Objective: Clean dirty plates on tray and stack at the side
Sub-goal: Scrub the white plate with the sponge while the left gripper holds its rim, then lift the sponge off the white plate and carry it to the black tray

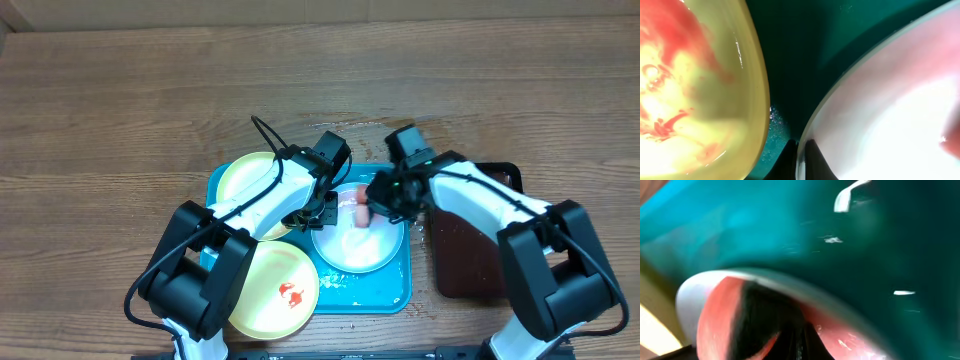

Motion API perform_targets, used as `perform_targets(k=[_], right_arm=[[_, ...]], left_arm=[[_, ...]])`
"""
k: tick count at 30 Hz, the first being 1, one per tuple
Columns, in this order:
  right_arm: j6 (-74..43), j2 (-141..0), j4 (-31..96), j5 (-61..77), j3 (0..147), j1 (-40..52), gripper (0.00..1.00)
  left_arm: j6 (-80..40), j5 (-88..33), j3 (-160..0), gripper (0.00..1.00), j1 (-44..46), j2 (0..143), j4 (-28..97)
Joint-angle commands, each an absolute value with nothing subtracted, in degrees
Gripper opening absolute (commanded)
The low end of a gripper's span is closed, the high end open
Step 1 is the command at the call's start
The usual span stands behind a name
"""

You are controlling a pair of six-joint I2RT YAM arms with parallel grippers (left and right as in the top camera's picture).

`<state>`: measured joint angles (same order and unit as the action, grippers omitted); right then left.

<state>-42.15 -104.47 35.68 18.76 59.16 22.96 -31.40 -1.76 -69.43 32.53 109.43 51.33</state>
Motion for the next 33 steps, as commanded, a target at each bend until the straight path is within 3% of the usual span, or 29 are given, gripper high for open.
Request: perform_targets(k=[1,17,26,33], right_arm=[[-40.0,-104.9,38.8,10.2,58.1,19.7,0.04],[-26.3,-104.9,55.2,11.7,58.1,19.4,0.04],[-7.5,-104.9,48.4,38.3,58.1,21.4,0.04],[-9.6,-104.9,41.1,46.8,58.1,21.9,0.04]], left_arm=[[-31.7,2.9,-67.6,0.04,31.5,112.3,52.1],[-31.7,2.9,-67.6,0.04,31.5,112.3,52.0],[-31.7,2.9,-67.6,0.04,31.5,112.3,52.0],[-31.7,2.9,-67.6,0.04,31.5,112.3,52.0]])
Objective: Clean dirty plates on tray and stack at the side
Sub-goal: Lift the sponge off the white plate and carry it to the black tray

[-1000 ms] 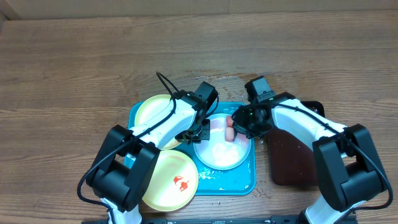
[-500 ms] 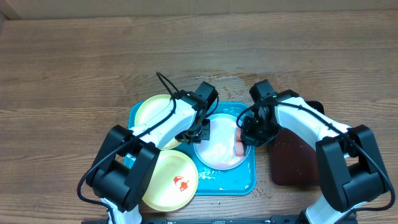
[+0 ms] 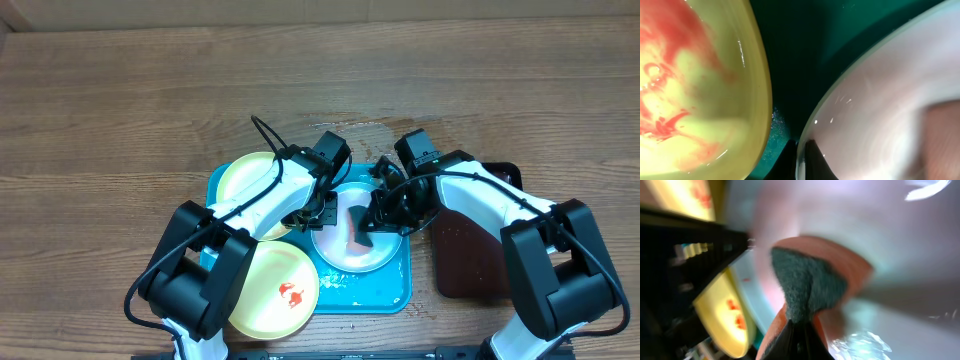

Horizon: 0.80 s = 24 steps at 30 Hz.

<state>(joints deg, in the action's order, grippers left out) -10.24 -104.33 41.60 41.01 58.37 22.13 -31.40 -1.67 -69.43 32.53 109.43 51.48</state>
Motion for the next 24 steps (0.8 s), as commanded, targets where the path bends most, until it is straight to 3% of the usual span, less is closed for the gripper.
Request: perform_targets(k=[1,11,20,24], right_arm=[[-10.1,-104.9,41.2,46.0,58.2,21.8,0.04],[-12.0,-100.2,45.7,34.7,59.0,21.6,0.04],[-12.2,-90.0,61.3,23.6,71.3,21.6,0.04],[-18.3,-88.1,69.9,11.3,78.2,21.3,0.04]], left_arm=[[-31.7,2.9,-67.6,0.04,31.5,112.3,52.0],[-31.7,2.9,-67.6,0.04,31.5,112.3,51.9],[-31.3,2.9,-67.6,0.04,31.5,112.3,51.9],[-31.3,2.9,-67.6,0.04,31.5,112.3,51.8]])
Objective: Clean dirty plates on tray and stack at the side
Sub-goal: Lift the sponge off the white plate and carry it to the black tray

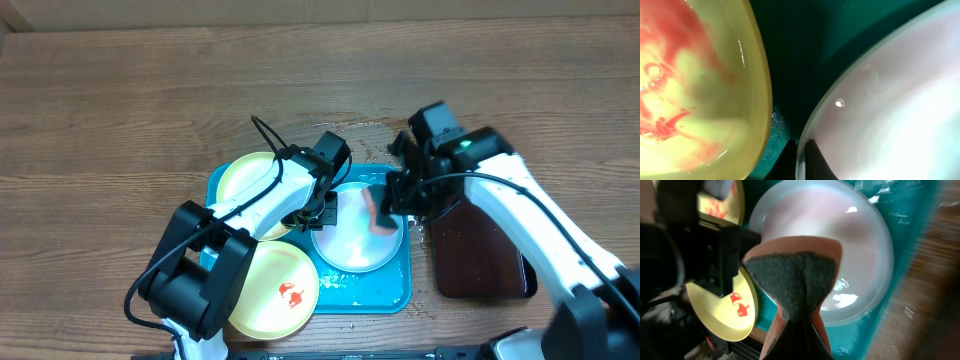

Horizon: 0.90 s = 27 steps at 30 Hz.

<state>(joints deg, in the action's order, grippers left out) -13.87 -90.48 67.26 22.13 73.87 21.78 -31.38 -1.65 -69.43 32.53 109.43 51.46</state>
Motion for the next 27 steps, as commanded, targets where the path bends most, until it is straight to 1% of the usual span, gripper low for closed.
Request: perform_targets(k=[1,6,10,17,24,27], right_arm=[[-20.0,-88.0,71.9,8.1,79.3,21.1,0.04],[-28.4,-87.9,81.0,-6.3,80.4,16.8,0.04],[-28.8,-87.9,82.6,-6.8,79.6,10.7,0.04],[-28.1,-88.7,73.9,-4.2,71.2,2.8,0.04],[-27.9,-91.1,63.9,-1.3,59.9,1.0,0.04],[-27.9,-92.1,61.6,-1.1,57.2,1.0,0.04]], left_arm=[[-31.3,2.9,-67.6,0.04,31.5,112.3,51.8],[-31.3,3.0,-67.6,0.05,31.5,112.3,51.8],[-30.8,3.0,-67.6,0.04,31.5,112.3,51.8],[-30.8,3.0,-67.6,0.04,31.5,112.3,51.7],[-30.8,3.0,-67.6,0.04,31.5,112.3,51.7],[-30.8,3.0,-67.6,0.04,31.5,112.3,51.7]])
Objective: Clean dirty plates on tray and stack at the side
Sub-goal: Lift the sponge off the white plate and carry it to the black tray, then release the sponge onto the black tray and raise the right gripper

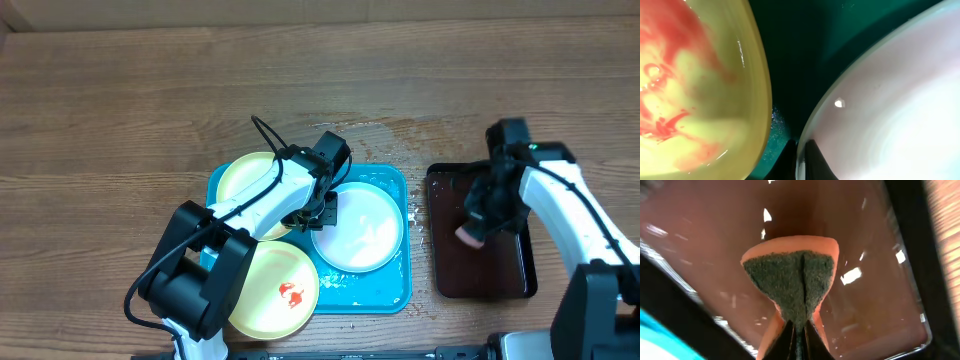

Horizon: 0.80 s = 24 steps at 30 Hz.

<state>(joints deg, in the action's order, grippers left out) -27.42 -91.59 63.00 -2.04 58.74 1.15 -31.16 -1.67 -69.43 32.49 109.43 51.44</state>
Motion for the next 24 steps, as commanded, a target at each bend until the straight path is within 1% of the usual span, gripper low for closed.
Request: perform_targets(k=[1,7,8,9,10,11,12,18,24], right_arm=[[-27.9,-92.4,60.8,-1.1,56.4,1.0,0.04],[-27.8,-94.9,57.6,-0.3,54.6,1.0,0.04],[-27.8,-95.1,57.5,-0.3,54.6,1.0,0.16],[-27.8,-95.2,57.3,-0.3,54.6,1.0,0.47],[-27.8,-95.2,57.1,-0.3,54.6,1.0,0.92],[-27.6,-95.2,57.1,-0.3,54.6,1.0,0.97],[-26.6,-95.2,57.1,-0.3,54.8,1.0,1.00],[-25.3,-93.1,61.5,-0.4,59.5,1.0,1.00],[-24.7,-89.7,70.1,-0.3,71.7,1.0,1.00]], left_arm=[[-30.8,3.0,-67.6,0.04,31.5,112.3,51.7],[-30.6,3.0,-67.6,0.04,31.5,112.3,51.7],[-30.6,3.0,-67.6,0.04,31.5,112.3,51.7],[-30.6,3.0,-67.6,0.04,31.5,112.3,51.7],[-30.6,3.0,-67.6,0.04,31.5,112.3,51.7],[-30.6,3.0,-67.6,0.04,31.5,112.3,51.7],[-30.6,2.9,-67.6,0.04,31.5,112.3,51.7],[-30.6,3.0,-67.6,0.04,31.5,112.3,51.6],[-29.3,3.0,-67.9,0.04,31.5,112.3,51.2]])
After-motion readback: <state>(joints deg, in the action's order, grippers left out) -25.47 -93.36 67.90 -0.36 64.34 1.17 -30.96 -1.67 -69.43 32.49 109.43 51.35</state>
